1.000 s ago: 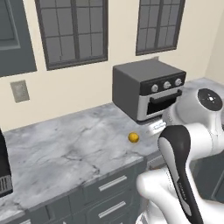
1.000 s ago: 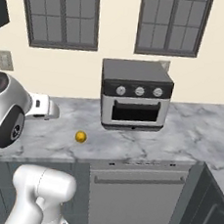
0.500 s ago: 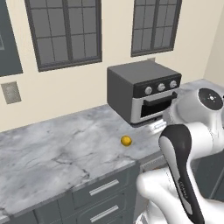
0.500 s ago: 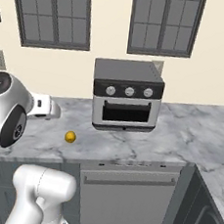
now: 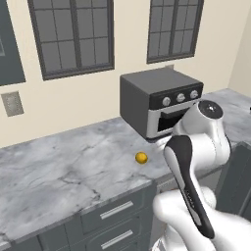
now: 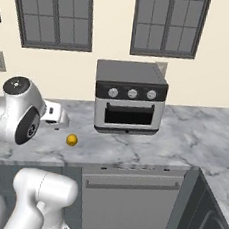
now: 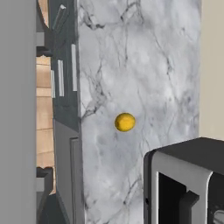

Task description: Place the beer on the top shelf of the fridge to keep it out of children's reach, and place the lemon and kiwi on lower shelves for easy access.

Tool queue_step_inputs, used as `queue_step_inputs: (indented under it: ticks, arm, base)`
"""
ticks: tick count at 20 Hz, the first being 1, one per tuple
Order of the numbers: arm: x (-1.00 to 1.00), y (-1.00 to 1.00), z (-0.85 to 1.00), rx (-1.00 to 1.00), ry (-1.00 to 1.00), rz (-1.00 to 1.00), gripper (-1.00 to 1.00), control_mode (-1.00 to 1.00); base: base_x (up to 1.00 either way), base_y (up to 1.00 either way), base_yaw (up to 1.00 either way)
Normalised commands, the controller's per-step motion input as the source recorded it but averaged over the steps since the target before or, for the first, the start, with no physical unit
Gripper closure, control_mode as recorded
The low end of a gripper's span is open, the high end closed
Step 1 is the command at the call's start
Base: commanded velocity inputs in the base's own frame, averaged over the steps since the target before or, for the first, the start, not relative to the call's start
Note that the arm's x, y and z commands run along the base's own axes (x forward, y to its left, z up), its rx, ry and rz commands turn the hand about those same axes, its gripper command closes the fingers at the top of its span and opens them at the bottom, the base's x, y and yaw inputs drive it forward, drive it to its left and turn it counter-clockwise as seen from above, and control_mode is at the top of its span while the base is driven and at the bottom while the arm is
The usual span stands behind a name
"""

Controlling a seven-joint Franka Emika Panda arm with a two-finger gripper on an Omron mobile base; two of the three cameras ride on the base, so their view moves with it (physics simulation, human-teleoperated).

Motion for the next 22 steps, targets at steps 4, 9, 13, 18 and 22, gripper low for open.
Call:
queue_step_inputs:
  ticks: [4,9,13,18,22]
  arm:
    - [0.47,0.00,-0.39,0.06,0.17,-0.16,-1.00,-1.00]
    - [0.45,0.00,-0.43,0.14,0.02,-0.09,-1.00,-1.00]
    - [0.47,0.00,-0.44,0.11,0.00,0.00,-1.00,-1.00]
    - [0.36,0.01,-0.44,0.01,0.00,0.00,-1.00,-1.00]
    - [0.27,0.10,-0.52,0.00,0.00,0.00,-1.00,-1.00]
  base:
    - [0.00,0.00,0.00]
    - [0.00,0.00,0.00]
    - [0.00,0.00,0.00]
    - [0.00,0.00,0.00]
    - [0.00,0.00,0.00]
